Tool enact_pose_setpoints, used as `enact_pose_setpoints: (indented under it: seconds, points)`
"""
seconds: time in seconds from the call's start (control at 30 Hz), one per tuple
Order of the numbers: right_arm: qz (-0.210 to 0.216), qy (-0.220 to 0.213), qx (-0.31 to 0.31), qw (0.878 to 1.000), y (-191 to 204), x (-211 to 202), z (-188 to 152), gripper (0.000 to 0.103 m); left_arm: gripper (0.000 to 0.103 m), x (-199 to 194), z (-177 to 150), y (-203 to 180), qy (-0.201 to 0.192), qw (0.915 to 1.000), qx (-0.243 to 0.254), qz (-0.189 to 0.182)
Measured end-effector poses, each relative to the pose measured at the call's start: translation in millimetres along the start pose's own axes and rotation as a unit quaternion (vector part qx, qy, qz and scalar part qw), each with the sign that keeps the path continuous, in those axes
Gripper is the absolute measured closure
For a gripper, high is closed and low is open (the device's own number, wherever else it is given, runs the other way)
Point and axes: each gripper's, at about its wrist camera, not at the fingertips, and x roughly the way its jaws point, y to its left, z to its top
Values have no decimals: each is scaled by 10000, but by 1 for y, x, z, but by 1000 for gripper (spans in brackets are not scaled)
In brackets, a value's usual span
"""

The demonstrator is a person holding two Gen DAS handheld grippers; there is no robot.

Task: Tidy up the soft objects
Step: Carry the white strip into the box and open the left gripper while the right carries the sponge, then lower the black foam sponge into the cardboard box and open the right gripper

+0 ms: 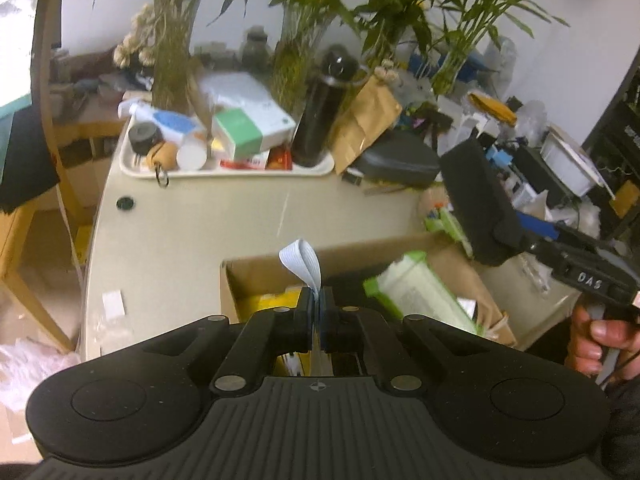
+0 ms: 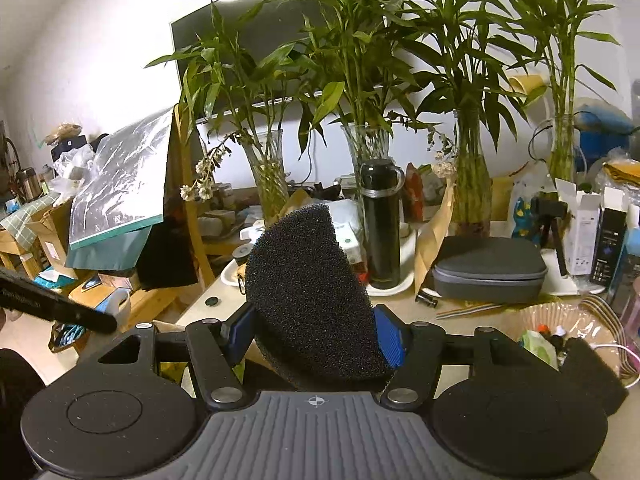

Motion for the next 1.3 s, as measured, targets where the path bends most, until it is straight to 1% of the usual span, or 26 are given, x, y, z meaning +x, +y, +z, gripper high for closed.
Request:
enact_pose_setpoints:
  seconds: [0.2, 0.3, 0.33, 0.37, 0.4, 0.43, 0.47, 0.5, 0.7, 0.87, 1.03, 1.3]
  points:
    - [105, -40, -10, 9999, 4, -7, -3, 37, 100, 11, -13, 3, 288, 9994, -196, -92]
    - [112, -42, -13, 9999, 4, -9, -4, 37, 97, 16, -19, 7, 384, 9987, -322, -132]
    - [116, -43, -10, 9999, 5, -9, -4, 37, 89, 18, -20, 9, 405, 9984, -364, -135]
    - [113, -47, -7, 9999, 5, -9, -4, 37, 75, 19, -22, 10, 420, 9983, -398, -112]
    - [107, -52, 0, 9999, 5, -9, -5, 37, 67, 19, -23, 11, 391, 9983, -417, -80]
    - [109, -54, 11, 9999, 5, -10, -5, 37, 56, 17, -25, 11, 319, 9986, -417, -50]
    - [112, -53, 17, 9999, 5, -11, -6, 37, 53, 15, -26, 11, 231, 9989, -397, -9]
    - [112, -53, 15, 9999, 5, -12, -6, 37, 53, 12, -28, 11, 160, 9992, -362, 50]
    - [134, -14, 43, 9999, 5, -13, -7, 37, 53, 2, -30, 6, 17, 9994, -221, 267]
    - [163, 22, 40, 9999, 8, -15, -9, 37, 53, -5, -34, -3, -227, 9985, 122, 486]
    - [223, 52, 75, 9997, 8, -16, -10, 37, 53, -13, -39, -10, -440, 9967, 369, 575]
    - [283, 94, 106, 9995, 11, -16, -13, 37, 53, -20, -47, -13, -651, 9938, 527, 735]
